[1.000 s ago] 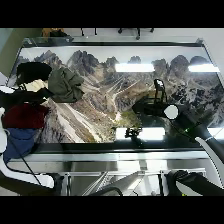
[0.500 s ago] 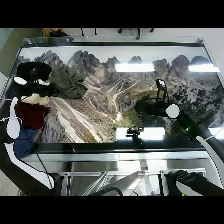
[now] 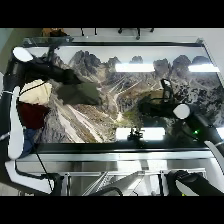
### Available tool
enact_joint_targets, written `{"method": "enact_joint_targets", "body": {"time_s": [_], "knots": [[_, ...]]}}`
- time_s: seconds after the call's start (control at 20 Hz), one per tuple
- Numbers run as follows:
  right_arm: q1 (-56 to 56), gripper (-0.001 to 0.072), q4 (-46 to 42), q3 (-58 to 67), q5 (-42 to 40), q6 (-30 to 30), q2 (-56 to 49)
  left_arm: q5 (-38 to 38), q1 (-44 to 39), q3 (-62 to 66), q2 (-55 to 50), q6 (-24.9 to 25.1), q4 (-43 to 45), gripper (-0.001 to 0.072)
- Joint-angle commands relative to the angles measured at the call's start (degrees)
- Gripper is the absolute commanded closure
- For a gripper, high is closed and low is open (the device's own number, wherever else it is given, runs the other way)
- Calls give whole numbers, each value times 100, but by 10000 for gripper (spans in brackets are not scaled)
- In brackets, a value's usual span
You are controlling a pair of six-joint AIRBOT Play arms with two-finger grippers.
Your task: Fold the shirts.
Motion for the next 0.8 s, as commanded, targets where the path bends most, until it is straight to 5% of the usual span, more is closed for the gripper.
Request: {"method": "enact_joint_targets", "body": {"time_s": [0.0,0.15,0.45,0.5,0.55,0.75], "knots": [[-531,340,2,7,857,-4,560,-76,-1246,31,802,-179,544,692],[-822,341,0,7,1412,-125,833,201,-2166,31,741,-599,1631,691],[-841,339,-68,-44,1902,-306,745,72,-2955,33,-455,-800,1738,658],[-841,339,-109,-44,1954,-306,728,-92,-2962,35,-608,-798,1753,194],[-841,339,-149,-44,1993,-306,708,-326,-2916,70,-697,-831,1816,23],[-844,340,-146,-79,1965,-304,452,-522,-2295,74,-481,-894,2087,25]]}}
